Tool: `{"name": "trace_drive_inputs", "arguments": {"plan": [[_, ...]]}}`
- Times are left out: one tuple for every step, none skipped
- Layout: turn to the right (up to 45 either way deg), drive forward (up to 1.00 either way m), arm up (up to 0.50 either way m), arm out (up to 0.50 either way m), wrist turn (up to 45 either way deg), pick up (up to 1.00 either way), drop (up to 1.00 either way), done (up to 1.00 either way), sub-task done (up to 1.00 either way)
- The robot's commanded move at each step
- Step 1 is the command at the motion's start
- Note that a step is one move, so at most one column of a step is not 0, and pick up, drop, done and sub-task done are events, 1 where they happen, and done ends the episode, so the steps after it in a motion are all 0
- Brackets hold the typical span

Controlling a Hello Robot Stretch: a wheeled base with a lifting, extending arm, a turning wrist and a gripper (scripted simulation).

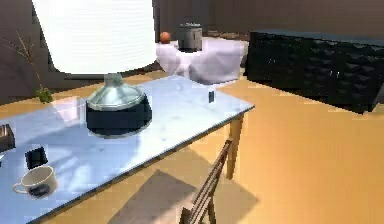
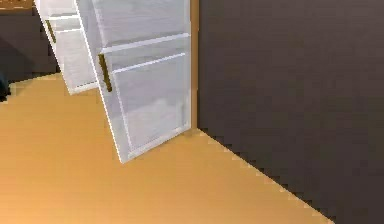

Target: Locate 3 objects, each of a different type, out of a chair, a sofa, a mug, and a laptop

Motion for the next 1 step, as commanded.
{"name": "trace_drive_inputs", "arguments": {"plan": [[45.0,0.0,0.0,0.0,0.0,0.0,0.0,0.0,0.0]]}}
